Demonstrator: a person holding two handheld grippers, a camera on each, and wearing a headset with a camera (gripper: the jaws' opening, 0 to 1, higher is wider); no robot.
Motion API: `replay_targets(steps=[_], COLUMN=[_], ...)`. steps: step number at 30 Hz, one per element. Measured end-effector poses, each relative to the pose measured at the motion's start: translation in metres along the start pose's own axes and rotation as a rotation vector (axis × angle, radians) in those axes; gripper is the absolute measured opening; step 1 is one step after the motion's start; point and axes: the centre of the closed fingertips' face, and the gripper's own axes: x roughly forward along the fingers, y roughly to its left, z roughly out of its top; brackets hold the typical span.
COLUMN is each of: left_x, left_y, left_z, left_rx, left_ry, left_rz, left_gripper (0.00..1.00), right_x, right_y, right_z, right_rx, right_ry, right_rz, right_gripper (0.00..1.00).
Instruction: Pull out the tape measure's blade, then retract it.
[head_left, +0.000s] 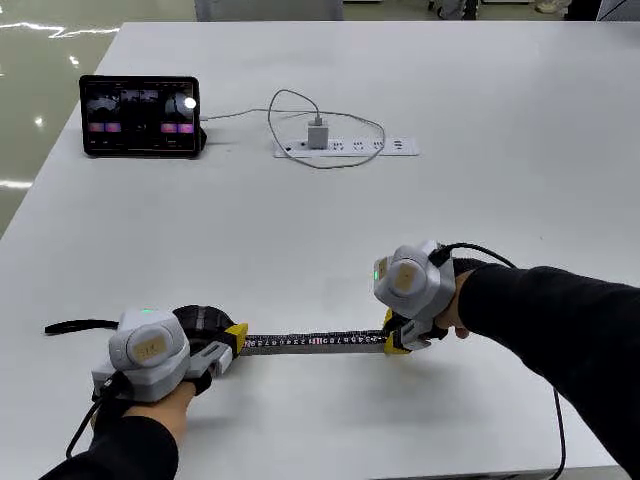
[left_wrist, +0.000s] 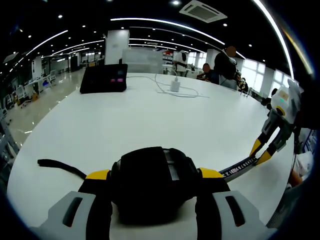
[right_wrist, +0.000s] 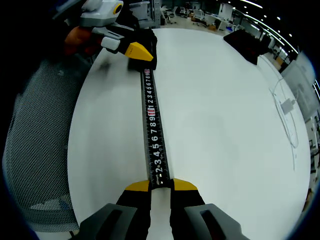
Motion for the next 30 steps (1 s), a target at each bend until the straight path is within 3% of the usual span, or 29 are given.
replay_targets(steps=[30], left_x=[0.000], left_y=[-0.001], left_z=[0.000], left_rx=[0.027], left_ry=[0.005], left_rz=[0.015], left_gripper=[0.63], right_x=[0.006], right_y=[0.002], right_z=[0.013], right_rx=[-0.001], right_ry=[0.002], right_rz=[0.002], right_gripper=[0.10])
